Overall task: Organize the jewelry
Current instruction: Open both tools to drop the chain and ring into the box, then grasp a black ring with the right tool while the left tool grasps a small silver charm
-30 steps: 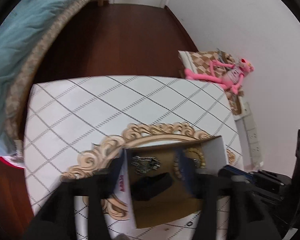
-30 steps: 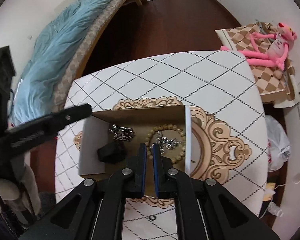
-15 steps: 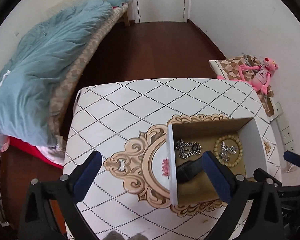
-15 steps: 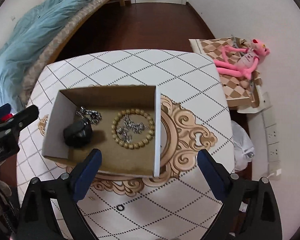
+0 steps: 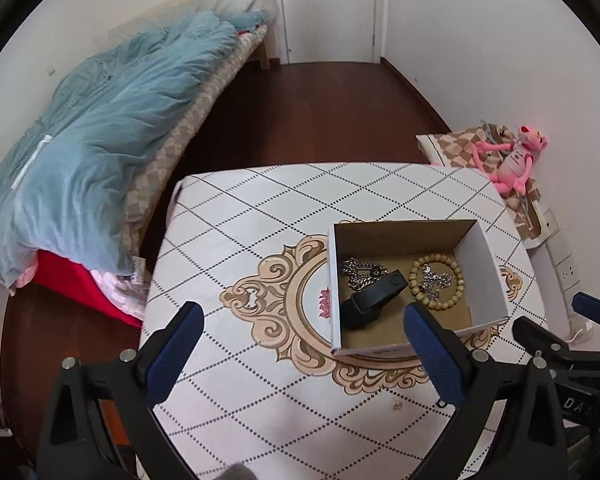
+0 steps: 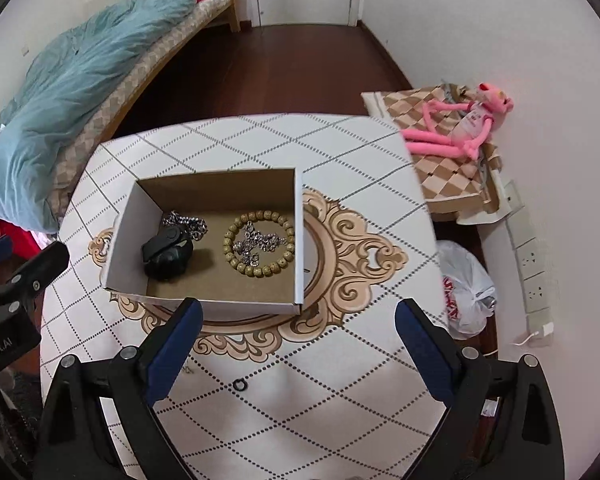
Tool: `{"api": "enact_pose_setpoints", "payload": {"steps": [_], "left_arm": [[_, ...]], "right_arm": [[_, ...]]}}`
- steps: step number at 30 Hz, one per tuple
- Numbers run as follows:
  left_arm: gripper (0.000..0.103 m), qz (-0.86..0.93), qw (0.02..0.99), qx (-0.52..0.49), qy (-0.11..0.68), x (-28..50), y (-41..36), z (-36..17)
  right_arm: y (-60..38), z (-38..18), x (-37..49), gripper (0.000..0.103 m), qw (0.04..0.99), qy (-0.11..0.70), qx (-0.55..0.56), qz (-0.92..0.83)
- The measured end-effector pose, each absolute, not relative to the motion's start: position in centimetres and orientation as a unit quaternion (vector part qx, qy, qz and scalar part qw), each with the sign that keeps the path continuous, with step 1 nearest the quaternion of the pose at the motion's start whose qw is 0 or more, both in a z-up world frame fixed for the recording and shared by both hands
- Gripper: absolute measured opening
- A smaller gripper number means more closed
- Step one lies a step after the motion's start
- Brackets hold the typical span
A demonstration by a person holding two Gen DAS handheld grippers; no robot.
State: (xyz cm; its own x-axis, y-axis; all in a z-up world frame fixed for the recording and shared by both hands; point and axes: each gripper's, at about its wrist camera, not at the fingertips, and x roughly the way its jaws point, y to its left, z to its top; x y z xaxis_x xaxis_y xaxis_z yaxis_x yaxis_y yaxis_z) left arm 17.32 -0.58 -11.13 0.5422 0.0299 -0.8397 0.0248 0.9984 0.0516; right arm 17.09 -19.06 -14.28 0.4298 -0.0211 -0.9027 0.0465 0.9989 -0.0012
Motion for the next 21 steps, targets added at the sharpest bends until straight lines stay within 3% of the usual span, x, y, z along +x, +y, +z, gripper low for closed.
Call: {"api": "enact_pose_setpoints", "payload": {"steps": [21], "left_arm": [[0.102,0.008,0.9,0.007,0.435,9.7,-0.5,-4.2]], "right_arm": [[-20.2,-4.4,7.8,0.098,0.9,0.431,0.035,-0.043]]}}
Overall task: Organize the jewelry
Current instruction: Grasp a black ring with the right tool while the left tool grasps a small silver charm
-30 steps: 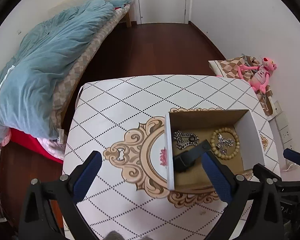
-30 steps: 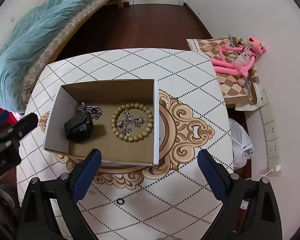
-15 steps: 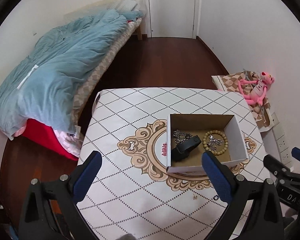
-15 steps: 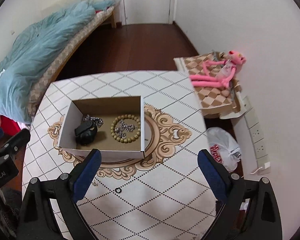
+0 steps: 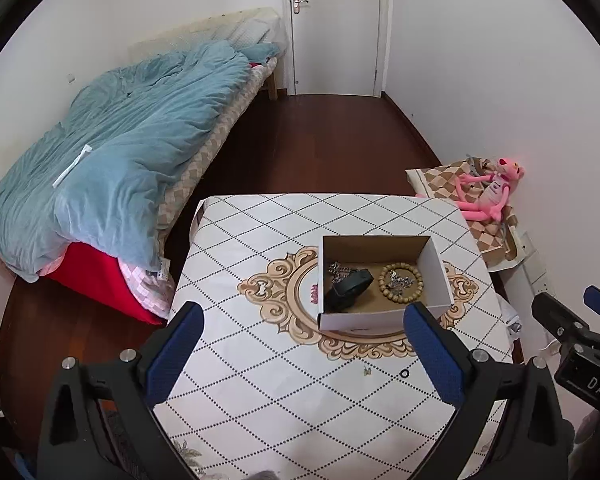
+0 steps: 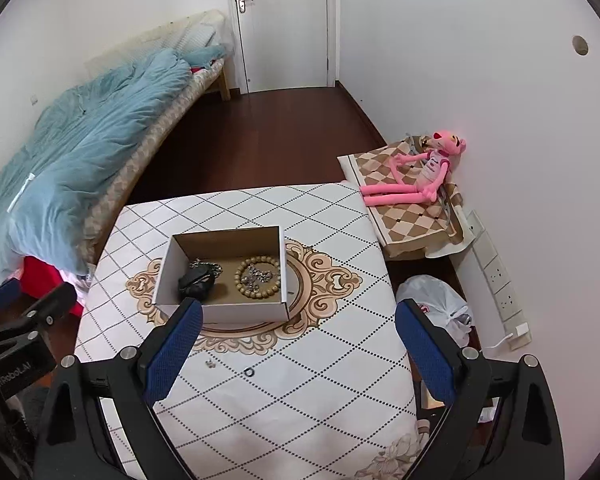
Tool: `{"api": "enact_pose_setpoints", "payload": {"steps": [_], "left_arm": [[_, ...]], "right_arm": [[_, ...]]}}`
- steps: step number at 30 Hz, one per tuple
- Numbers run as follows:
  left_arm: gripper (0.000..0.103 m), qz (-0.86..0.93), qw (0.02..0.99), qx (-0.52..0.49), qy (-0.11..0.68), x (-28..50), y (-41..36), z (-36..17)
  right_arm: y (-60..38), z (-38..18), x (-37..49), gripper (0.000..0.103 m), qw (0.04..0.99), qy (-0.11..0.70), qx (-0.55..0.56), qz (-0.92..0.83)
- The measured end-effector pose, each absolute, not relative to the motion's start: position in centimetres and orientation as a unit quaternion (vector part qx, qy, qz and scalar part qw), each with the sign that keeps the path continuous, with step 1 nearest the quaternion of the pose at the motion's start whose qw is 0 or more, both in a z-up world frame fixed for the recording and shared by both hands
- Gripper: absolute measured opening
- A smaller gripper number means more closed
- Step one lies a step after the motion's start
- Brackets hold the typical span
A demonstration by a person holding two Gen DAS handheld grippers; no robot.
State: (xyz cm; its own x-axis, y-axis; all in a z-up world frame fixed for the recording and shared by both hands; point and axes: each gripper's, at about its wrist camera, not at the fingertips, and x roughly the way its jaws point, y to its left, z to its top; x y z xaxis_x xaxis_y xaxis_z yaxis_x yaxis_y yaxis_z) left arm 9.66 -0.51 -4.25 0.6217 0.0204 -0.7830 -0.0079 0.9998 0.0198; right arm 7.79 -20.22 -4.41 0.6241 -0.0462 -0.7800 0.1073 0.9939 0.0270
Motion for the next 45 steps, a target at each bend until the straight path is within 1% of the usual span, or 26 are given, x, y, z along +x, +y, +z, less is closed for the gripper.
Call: {"api": "enact_pose_setpoints", "payload": {"steps": [3,8,10,12,14,16,17,18,20,25,27,28,29,32,38,42,43,44,45], "left_arm": [[0.102,0.019,0.894,0.008,0.447,9.5,-0.2,-5.8],[0.102,0.047,0.866,0.032,0.497,9.5,0.1,-12.6],[0.102,0.055,0.849,0.037,0.524,9.6,0.4,-15.6],[0.102,0.057,0.827,0.035,0.559,9.9,0.5,-18.8],[0.102,0.058,0.81,0.034,0.583,10.1,0.6,-21.2],[0.102,0.063,0.799,0.04,0.596,10.2,0.7,-22.9],[0.102,0.064,0.796,0.039,0.601,10.3,0.8,-23.4],[0.102,0.065,0.793,0.036,0.605,10.4,0.9,-23.9],[0.102,0.066,0.787,0.033,0.612,10.5,1.0,-24.7],[0.102,0.064,0.786,0.032,0.614,10.7,1.1,-25.3],[0.102,0.065,0.787,0.033,0.613,10.9,1.0,-25.3],[0.102,0.064,0.787,0.033,0.612,11.0,0.9,-25.3],[0.102,0.063,0.788,0.032,0.611,11.1,0.8,-25.3],[0.102,0.058,0.792,0.031,0.608,11.5,0.3,-25.1],[0.101,0.019,0.8,0.002,0.6,12.1,-2.5,-24.4],[0.1,-0.013,0.806,-0.005,0.592,12.2,-4.9,-24.5],[0.099,-0.022,0.809,0.0,0.587,12.2,-5.7,-24.5],[0.089,-0.027,0.812,0.006,0.583,12.0,-6.3,-24.5],[0.074,-0.032,0.813,0.01,0.581,12.0,-6.8,-24.6]], "right_arm": [[-20.1,-6.0,7.3,0.098,0.893,0.447,0.04,-0.034],[-19.6,-13.4,7.7,0.098,0.867,0.495,0.052,-0.023],[-19.1,-16.8,8.0,0.095,0.859,0.51,0.056,-0.007],[-18.4,-19.8,8.4,0.075,0.847,0.528,0.061,0.01],[-17.7,-22.2,8.8,0.067,0.841,0.538,0.056,0.023],[-17.1,-24.1,9.0,0.064,0.84,0.539,0.05,0.03],[-16.9,-24.7,9.1,0.061,0.84,0.539,0.049,0.031],[-16.7,-25.3,9.2,0.056,0.841,0.538,0.049,0.036],[-16.1,-26.0,9.4,0.051,0.842,0.536,0.044,0.039],[-14.7,-26.3,9.5,0.044,0.854,0.519,0.007,0.039],[-14.3,-26.2,9.8,0.029,0.858,0.513,-0.008,0.036],[-14.0,-26.2,9.9,0.025,0.859,0.51,-0.021,0.033],[-13.8,-26.2,9.8,0.014,0.86,0.508,-0.028,0.033],[-14.0,-26.1,9.8,0.013,0.861,0.507,-0.029,0.034],[-17.9,-25.1,9.0,0.013,0.862,0.506,0.023,-0.005],[-20.0,-24.5,8.5,0.013,0.865,0.5,0.038,-0.027],[-20.5,-24.4,8.5,0.013,0.865,0.5,0.039,-0.033],[-20.8,-24.5,8.5,0.013,0.864,0.5,0.04,-0.038],[-21.2,-24.5,8.5,0.014,0.864,0.5,0.042,-0.04]]}}
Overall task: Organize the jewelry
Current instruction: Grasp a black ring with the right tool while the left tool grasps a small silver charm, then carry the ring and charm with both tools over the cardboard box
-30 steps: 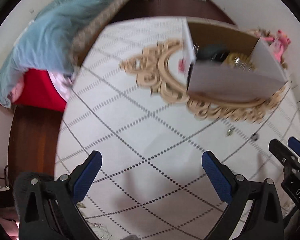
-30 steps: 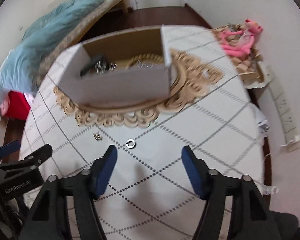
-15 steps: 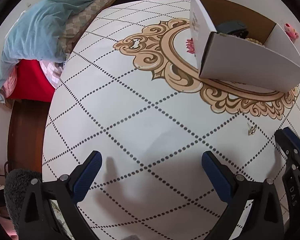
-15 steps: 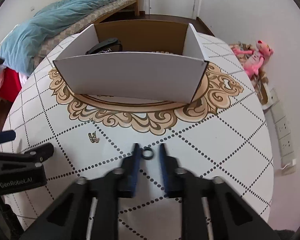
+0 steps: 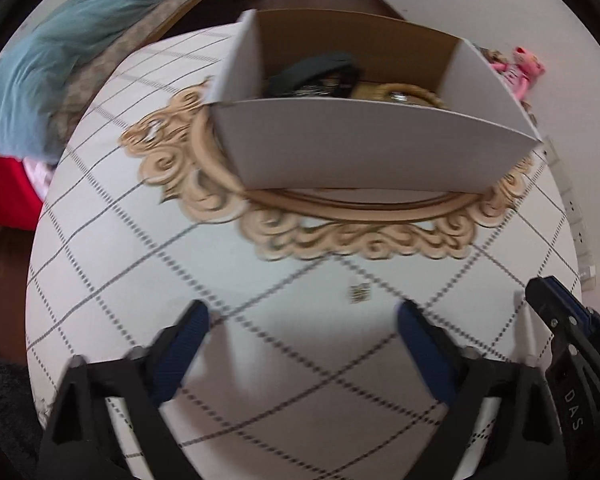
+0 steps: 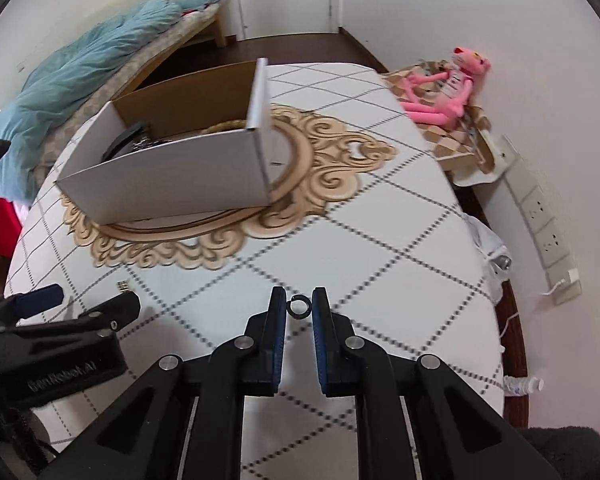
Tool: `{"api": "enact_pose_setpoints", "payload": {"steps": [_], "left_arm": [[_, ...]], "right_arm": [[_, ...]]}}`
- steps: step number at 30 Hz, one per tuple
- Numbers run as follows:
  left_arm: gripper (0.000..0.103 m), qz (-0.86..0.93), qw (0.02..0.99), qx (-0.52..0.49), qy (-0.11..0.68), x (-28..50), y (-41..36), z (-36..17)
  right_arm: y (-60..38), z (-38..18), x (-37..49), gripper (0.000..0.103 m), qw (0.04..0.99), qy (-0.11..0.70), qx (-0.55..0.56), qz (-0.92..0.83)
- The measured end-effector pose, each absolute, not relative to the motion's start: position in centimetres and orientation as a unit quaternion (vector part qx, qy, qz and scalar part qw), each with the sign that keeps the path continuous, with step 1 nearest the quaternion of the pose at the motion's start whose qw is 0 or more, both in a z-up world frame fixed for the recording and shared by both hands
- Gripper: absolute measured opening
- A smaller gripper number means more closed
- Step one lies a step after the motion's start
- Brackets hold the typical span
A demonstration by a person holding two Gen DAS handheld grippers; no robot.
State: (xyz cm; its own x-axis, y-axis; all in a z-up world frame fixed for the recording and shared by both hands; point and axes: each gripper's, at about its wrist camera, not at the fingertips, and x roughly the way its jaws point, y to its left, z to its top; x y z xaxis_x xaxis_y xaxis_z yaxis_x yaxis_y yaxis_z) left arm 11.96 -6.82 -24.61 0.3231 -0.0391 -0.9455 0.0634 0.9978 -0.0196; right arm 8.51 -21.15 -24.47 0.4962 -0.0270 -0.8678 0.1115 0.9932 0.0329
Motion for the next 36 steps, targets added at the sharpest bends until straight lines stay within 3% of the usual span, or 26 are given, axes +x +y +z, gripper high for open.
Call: {"api": "enact_pose_setpoints", "payload": {"steps": [4,6,11,15,25,36], "left_arm": [[0.058,-0.041,0.822,0.024,0.567,11.6,-7.9,-24.4],[0.04,-0.046,0.827,0.027,0.56,11.6,-8.1,-24.2],[0.014,-0.05,0.83,0.025,0.555,12.1,-7.7,-24.2],[0.006,-0.055,0.832,0.017,0.552,12.5,-7.4,-24.5],[0.006,-0.083,0.832,-0.012,0.549,11.7,-6.3,-22.4],[0.006,-0.125,0.86,-0.073,0.49,16.8,-2.7,-12.1]], "right_arm": [[-22.0,-24.6,8.5,0.014,0.863,0.501,0.049,-0.049],[-22.2,-24.5,8.4,0.014,0.863,0.5,0.051,-0.051],[-22.6,-24.4,8.5,0.014,0.865,0.497,0.056,-0.054],[-22.6,-24.0,8.5,0.014,0.868,0.491,0.059,-0.053],[-22.1,-21.1,8.8,0.014,0.88,0.467,0.077,-0.033],[-21.9,-14.4,12.9,0.014,0.902,0.416,0.114,0.014]]}}
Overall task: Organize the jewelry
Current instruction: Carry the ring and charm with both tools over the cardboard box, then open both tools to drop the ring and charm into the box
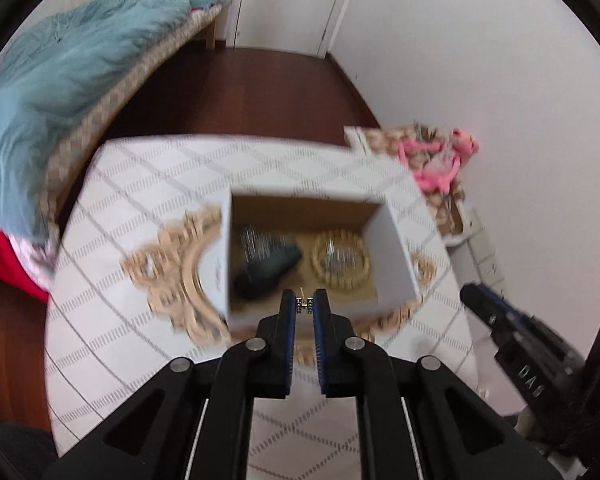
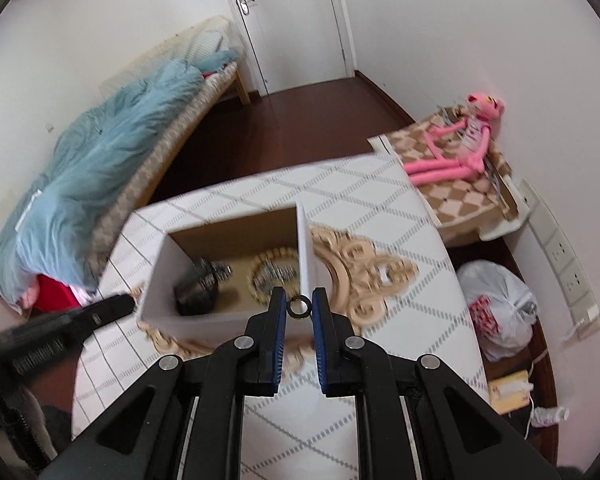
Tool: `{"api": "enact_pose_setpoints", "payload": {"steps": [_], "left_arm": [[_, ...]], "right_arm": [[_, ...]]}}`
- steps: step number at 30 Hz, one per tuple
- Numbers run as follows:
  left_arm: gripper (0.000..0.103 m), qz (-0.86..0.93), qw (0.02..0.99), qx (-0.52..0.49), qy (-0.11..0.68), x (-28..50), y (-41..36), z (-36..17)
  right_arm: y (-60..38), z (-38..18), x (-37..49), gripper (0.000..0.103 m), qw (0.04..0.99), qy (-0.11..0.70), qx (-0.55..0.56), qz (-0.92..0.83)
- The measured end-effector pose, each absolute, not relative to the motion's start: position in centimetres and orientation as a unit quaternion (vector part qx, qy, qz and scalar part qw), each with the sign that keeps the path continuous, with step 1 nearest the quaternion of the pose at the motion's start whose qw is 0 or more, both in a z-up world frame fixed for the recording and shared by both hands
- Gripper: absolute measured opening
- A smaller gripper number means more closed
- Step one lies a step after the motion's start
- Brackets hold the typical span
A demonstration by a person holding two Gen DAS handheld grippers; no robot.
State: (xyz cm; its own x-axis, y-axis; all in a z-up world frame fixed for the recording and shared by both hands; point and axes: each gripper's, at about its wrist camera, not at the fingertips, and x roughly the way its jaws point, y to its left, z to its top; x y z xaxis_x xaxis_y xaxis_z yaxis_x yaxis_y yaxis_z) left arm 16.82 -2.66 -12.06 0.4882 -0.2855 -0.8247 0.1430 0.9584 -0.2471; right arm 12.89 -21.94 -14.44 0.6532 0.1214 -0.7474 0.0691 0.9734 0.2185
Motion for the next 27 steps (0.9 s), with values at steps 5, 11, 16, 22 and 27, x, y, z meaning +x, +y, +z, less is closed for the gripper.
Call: {"api": "enact_pose_setpoints", "payload": {"steps": [5,11,16,22,27], "left_arm": [[0.006,-0.13,0.86,-0.058,0.491,20.8,-2.8,-11.0],[0.006,-0.155,0.826,-0.048,0.54,25.4,-4.2,-13.5],[0.008,-0.152,0.798,-0.041,0.581,27.9,-4.7,-15.7],[0.015,-0.108,0.799,-0.029,0.591,29.0,-3.6,-15.8],[0.08,-0.072,0.816,-0.027,0.573,28.6,-1.6,-15.4]], "right_arm": [[-21.6,-14.3,16.7,0.014,0.89,0.433,0.136,0.049],[-21.4,-16.5,22.0,0.014,0.852,0.49,0.162,0.092],[-20.7,-18.3,25.5,0.014,0.821,0.536,0.16,0.113],[-19.4,-19.4,28.2,0.014,0.793,0.573,0.154,0.14],[-19.9,-18.9,28.2,0.047,0.798,0.562,0.17,0.136]]}}
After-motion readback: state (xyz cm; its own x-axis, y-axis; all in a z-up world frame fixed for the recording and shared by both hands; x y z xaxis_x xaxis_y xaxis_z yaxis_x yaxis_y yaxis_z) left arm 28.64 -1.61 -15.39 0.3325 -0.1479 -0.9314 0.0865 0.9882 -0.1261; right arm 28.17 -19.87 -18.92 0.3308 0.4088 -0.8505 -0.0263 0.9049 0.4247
